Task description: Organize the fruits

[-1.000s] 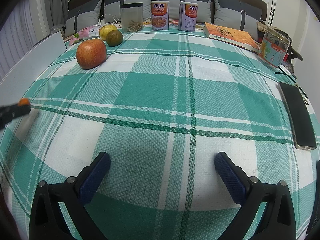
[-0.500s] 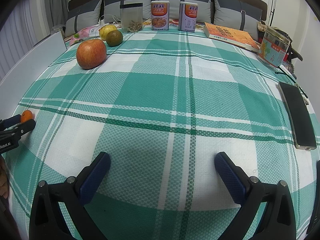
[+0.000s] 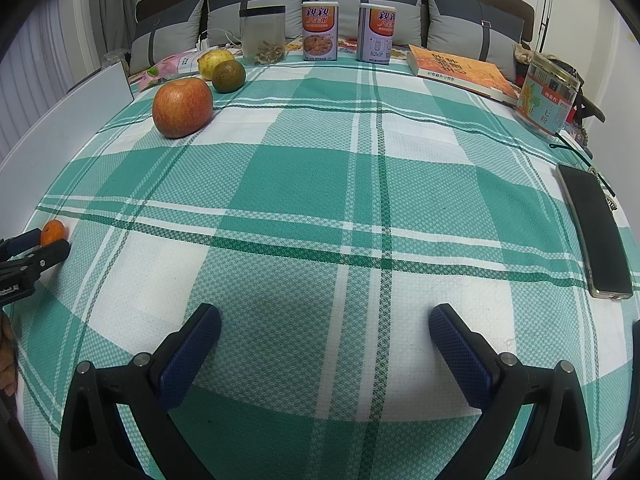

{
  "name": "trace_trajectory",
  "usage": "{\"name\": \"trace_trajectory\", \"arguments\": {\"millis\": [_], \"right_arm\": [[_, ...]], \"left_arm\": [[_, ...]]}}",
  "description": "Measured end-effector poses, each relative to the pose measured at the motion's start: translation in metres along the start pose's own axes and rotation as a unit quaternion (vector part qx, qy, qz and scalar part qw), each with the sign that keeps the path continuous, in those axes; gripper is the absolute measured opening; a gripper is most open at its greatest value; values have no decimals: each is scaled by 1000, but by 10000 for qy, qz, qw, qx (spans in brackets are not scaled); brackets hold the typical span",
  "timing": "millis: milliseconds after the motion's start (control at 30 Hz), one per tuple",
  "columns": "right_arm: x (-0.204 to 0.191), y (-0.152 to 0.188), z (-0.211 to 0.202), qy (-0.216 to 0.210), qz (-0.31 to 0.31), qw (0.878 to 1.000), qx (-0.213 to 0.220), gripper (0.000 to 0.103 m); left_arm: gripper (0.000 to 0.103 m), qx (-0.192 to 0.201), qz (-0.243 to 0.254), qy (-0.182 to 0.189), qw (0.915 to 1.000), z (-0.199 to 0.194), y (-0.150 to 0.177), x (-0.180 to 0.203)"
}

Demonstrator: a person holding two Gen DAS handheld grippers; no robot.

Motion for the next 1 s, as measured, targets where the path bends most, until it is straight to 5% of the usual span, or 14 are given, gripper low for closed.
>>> {"name": "trace_trajectory", "arguments": {"millis": [100, 267, 333, 400, 467, 700, 900, 967, 1000], "right_arm": [[0, 0, 0, 3, -3, 10000, 1, 103], [0, 0, 0, 2, -1, 10000, 1, 103], [0, 0, 0, 1, 6, 10000, -2, 103], [0, -1, 0, 25, 15, 10000, -32, 103], [-6, -10, 4, 56, 46, 9995, -304, 103], [-112, -101, 22, -1089, -363, 9934, 32, 102], [-179, -138, 92, -684, -666, 9947, -390, 102], [-183, -138, 106, -537, -626, 9949, -577, 90], [-181, -137, 112, -548, -498, 9943, -763, 68]], "left_arm": [[92, 301, -218, 807, 9960, -17, 7, -6], [90, 355, 315, 568, 9973, -22, -9, 13], [79, 281, 470, 433, 9976, -17, -14, 20], [37, 57, 431, 431, 9981, -6, -13, 21], [32, 66, 295, 359, 9989, -3, -14, 16], [30, 200, -526, 613, 9965, -26, -18, -12], [30, 376, -714, 756, 9939, -69, -30, -31], [30, 433, -700, 761, 9937, -81, -33, -36], [30, 465, -697, 765, 9935, -87, -35, -39]]}}
Point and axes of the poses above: each gripper's, at about its wrist camera, not at the fingertips, and z roughly the way its jaws point, x to its right, y to its underside, the point moved 5 cm from there along z, roughly the way its jaws point, and after that the axes turned 14 degrees about z, right-handed, at the moved point
